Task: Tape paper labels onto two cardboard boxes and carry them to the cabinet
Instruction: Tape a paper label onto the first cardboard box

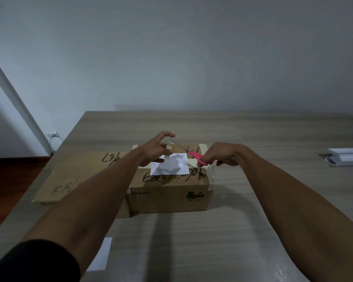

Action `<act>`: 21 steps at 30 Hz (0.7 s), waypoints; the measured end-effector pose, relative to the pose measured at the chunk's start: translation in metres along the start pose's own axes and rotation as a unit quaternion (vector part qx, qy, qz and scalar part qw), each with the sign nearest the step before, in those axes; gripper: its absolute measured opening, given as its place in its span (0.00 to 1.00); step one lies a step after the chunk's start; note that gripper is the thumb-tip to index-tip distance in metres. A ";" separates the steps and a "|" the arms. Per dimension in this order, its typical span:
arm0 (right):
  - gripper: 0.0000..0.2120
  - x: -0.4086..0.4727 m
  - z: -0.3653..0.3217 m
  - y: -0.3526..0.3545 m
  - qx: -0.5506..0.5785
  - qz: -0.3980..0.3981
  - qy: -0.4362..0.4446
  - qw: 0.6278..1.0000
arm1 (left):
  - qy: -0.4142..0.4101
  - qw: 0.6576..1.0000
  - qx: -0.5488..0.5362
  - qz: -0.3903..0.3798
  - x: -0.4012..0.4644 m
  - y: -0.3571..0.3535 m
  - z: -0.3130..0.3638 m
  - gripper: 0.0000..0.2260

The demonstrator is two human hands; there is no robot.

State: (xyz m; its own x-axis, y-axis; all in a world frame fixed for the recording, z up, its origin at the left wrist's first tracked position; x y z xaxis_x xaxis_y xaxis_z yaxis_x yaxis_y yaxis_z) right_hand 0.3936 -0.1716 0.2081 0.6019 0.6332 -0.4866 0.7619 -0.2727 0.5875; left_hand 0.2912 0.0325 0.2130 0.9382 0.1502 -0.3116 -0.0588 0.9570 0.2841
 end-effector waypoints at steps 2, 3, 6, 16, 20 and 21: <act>0.18 0.002 -0.001 0.000 0.001 0.000 0.003 1.000 | 0.004 1.000 0.002 -0.011 -0.001 -0.005 0.000 0.25; 0.18 0.003 -0.001 -0.001 0.000 0.000 0.003 1.000 | 0.005 1.000 0.002 -0.016 -0.001 -0.007 0.001 0.24; 0.18 0.004 -0.002 -0.002 -0.010 -0.001 0.003 1.000 | 0.007 1.000 0.006 -0.026 -0.001 -0.012 0.001 0.23; 0.16 0.004 -0.002 -0.004 -0.073 0.017 -0.012 0.997 | 0.016 1.000 0.002 -0.026 -0.003 -0.022 -0.003 0.27; 0.17 0.006 0.009 -0.010 -0.053 0.034 -0.060 0.996 | 0.014 0.999 -0.004 -0.028 -0.005 -0.025 -0.003 0.30; 0.17 0.005 0.013 -0.011 -0.046 0.046 -0.076 0.995 | 0.015 0.999 -0.007 -0.027 -0.006 -0.025 -0.003 0.31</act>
State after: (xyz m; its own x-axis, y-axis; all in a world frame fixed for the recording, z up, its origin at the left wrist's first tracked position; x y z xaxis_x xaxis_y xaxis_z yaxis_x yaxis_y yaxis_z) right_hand 0.3912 -0.1742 0.1906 0.7030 0.4900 -0.5155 0.6806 -0.2532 0.6875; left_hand 0.2862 0.0084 0.2046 0.9293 0.1047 -0.3541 -0.0127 0.9675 0.2526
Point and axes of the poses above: each hand's wrist, its own x-axis towards the middle knuckle, its own y-axis out of the back of the hand, z = x × y, the point moved 9 cm from there along x, towards the middle knuckle, and after that the axes turned 3 degrees about y, right-handed, at the moved point
